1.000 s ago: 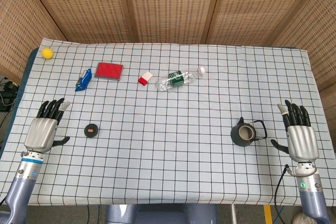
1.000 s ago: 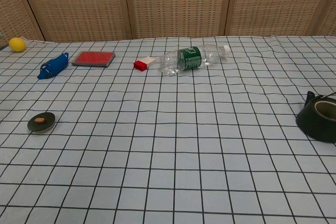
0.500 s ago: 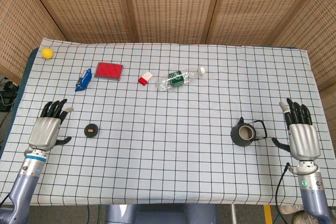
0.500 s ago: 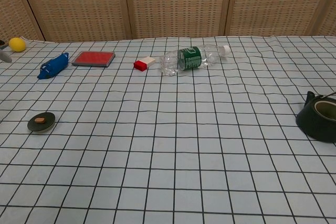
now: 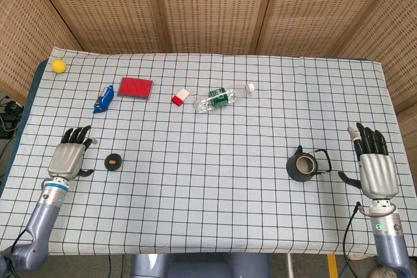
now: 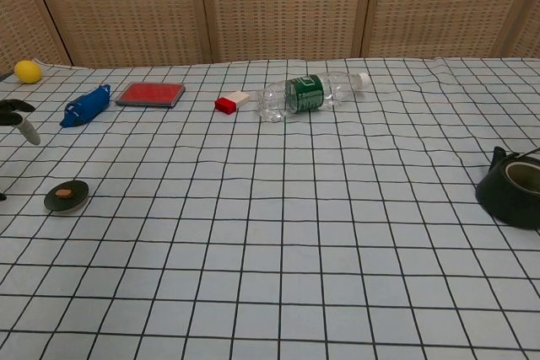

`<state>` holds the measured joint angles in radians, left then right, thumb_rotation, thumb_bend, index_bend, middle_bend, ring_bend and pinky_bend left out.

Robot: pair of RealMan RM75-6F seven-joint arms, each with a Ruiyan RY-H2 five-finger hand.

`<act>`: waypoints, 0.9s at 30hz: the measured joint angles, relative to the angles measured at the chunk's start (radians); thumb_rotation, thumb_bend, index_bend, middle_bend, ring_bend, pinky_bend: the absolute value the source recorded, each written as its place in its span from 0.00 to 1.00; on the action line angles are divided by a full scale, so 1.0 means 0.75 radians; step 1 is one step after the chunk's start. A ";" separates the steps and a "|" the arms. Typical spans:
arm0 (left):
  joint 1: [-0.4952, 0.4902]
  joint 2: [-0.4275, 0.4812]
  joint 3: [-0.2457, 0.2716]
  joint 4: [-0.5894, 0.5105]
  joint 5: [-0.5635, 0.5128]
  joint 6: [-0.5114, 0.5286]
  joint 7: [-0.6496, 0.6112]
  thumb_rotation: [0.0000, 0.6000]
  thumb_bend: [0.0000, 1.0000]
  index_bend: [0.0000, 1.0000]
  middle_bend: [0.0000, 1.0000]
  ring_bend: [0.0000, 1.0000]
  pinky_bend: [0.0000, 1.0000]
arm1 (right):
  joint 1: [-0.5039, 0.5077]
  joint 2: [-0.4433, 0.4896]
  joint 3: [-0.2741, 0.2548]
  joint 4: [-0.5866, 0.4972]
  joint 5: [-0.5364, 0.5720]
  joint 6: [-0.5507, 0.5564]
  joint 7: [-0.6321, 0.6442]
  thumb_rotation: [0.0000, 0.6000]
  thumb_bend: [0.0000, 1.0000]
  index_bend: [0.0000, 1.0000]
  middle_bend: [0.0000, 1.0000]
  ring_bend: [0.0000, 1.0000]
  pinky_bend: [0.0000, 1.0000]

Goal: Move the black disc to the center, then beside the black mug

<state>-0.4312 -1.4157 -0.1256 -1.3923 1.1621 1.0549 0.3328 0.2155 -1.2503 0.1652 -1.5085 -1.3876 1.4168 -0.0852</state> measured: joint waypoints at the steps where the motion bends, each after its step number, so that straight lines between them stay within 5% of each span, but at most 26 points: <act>1: -0.009 -0.007 -0.002 0.010 -0.011 -0.022 -0.002 1.00 0.19 0.28 0.00 0.00 0.00 | 0.000 0.000 0.000 0.000 0.000 0.000 -0.002 1.00 0.23 0.07 0.00 0.00 0.00; 11: -0.110 -0.092 -0.005 0.121 -0.080 -0.181 0.000 1.00 0.20 0.29 0.00 0.00 0.00 | 0.006 -0.015 -0.002 0.009 0.013 -0.015 -0.029 1.00 0.23 0.07 0.00 0.00 0.00; 27: -0.145 -0.132 0.025 0.117 -0.089 -0.187 0.039 1.00 0.20 0.35 0.00 0.00 0.00 | 0.005 -0.010 0.002 0.008 0.015 -0.011 -0.015 1.00 0.23 0.07 0.00 0.00 0.00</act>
<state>-0.5398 -1.5144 -0.1070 -1.3044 1.0955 0.9144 0.3622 0.2194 -1.2575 0.1667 -1.5021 -1.3761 1.4083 -0.0966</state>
